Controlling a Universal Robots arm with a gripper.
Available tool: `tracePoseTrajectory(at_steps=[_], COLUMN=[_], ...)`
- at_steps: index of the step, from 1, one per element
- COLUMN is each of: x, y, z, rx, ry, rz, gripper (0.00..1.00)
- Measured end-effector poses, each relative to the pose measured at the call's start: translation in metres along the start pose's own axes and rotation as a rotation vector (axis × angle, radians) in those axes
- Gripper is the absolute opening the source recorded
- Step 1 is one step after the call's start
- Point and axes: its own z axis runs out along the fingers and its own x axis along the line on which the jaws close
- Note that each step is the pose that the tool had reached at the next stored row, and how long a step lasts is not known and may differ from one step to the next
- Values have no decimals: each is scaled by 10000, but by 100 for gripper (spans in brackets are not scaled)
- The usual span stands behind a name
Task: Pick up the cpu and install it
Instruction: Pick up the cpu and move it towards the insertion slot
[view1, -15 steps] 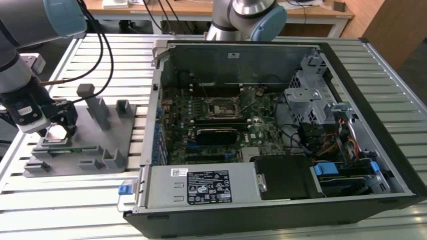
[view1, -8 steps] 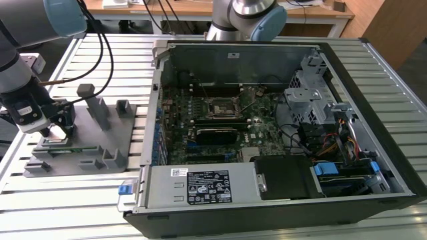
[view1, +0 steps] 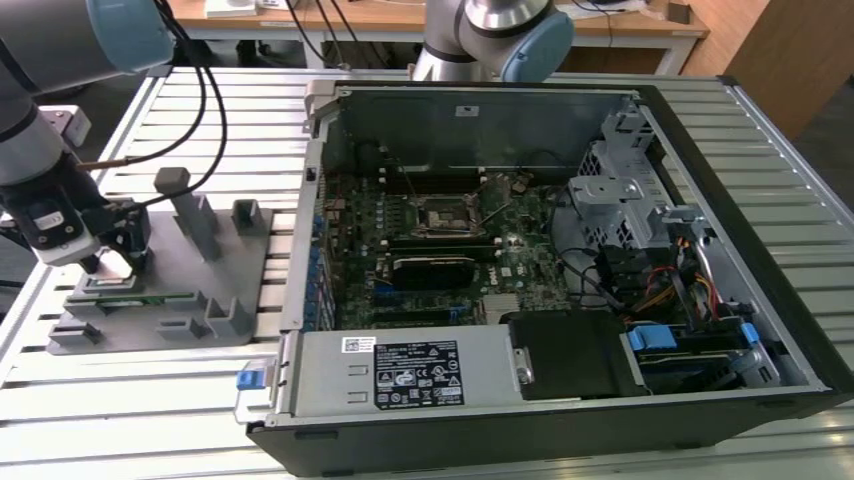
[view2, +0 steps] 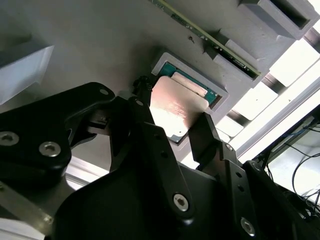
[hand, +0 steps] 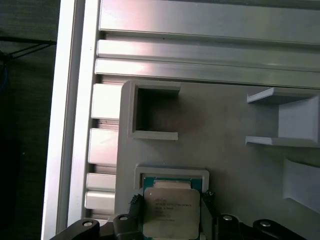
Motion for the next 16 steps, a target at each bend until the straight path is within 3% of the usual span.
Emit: tracePoseTrajectory(at_steps=[16], x=[1], y=[4], z=[-145], rx=[0], ry=[0], rz=[4], gripper=[55])
